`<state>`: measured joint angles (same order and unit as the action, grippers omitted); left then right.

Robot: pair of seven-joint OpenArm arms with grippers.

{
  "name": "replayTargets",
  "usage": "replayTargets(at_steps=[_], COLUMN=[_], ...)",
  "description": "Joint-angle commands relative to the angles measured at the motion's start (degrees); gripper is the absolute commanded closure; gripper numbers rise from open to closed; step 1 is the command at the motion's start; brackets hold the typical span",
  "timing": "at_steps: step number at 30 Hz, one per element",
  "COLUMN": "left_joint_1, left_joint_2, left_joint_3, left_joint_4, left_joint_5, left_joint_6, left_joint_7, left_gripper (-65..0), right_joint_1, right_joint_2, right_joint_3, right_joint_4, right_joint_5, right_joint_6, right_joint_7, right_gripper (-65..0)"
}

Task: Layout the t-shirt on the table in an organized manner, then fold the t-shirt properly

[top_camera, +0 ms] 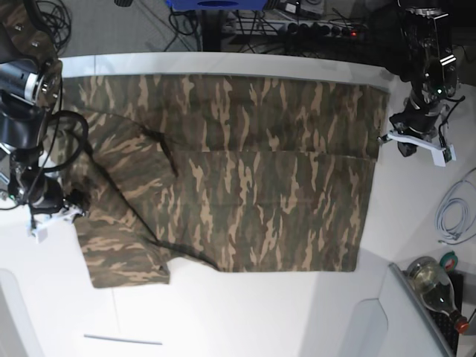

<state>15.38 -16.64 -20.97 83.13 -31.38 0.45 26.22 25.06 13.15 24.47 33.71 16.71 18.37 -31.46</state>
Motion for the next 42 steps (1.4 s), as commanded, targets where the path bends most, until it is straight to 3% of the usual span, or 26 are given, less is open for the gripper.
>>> replayTargets(at_steps=[1,5,12,18,19,21,22,29,33,34,38,40,42], left_joint_1=[-0.12,-0.21,-0.21,-0.21,-0.21,-0.30,-1.09,-10.41,-19.90,-22.45,-29.57,-31.68,-33.53], left_joint_2=[-0.89,-0.98,0.86,0.86,0.78,0.69,0.69,-0.81,-2.56,-2.65,-2.56,-2.30,-1.16], left_joint_3=[-0.61,-0.96,-0.61,-0.96,-0.96,-0.96,-0.70,0.09,3.17,3.43,3.70,3.70,3.78], left_joint_4=[0.96,0.96,0.96,0.96,0.96,0.96,0.96,-7.40,-18.21,-21.11,-28.94,-30.96,-33.15], left_joint_5=[0.03,0.91,13.22,13.93,13.93,13.93,13.93,14.45,14.36,14.45,14.19,14.10,14.54], left_joint_6=[-0.14,-0.14,-0.14,-0.14,-0.14,-0.14,-0.14,-0.49,-4.71,-5.59,-7.09,-7.09,-7.09], left_joint_7=[-1.12,-1.03,-1.12,-1.12,-1.12,-1.12,-1.03,-0.68,-0.77,-0.94,-1.12,-1.12,-1.21], left_gripper=[0.0,0.0,0.0,0.0,0.0,0.0,0.0,0.0,0.0,-3.5,-36.7,-46.1,-47.9], right_joint_1=[1.53,1.53,1.53,1.53,1.53,1.53,1.53,1.09,-3.30,-4.88,-11.21,-12.97,-14.82], right_joint_2=[0.88,1.05,1.31,1.40,1.40,1.40,1.40,1.05,-0.09,-1.23,-3.52,-5.19,-5.98], right_joint_3=[0.01,0.01,-0.07,-0.16,-0.16,-0.16,-0.16,0.28,0.10,0.19,0.01,-0.07,-0.07], right_joint_4=[0.70,0.70,2.99,2.73,2.73,2.64,2.64,8.26,21.63,25.85,41.58,46.86,50.73], right_joint_5=[0.48,0.48,0.13,0.04,0.04,0.04,0.04,0.48,0.48,0.48,0.48,0.48,0.39], right_joint_6=[0.22,0.05,-0.22,-1.01,-1.80,-2.77,-2.77,-2.77,-2.77,-2.77,-2.77,-2.77,-2.77], right_joint_7=[0.65,0.74,1.09,0.91,0.91,0.91,0.91,-3.48,-9.02,-10.51,-14.47,-15.35,-16.49], right_gripper=[-22.5,-17.6,-17.6,-16.5,-15.3,-6.2,-0.2,-0.2,-0.2,-0.2,-0.2,-0.2,-0.2])
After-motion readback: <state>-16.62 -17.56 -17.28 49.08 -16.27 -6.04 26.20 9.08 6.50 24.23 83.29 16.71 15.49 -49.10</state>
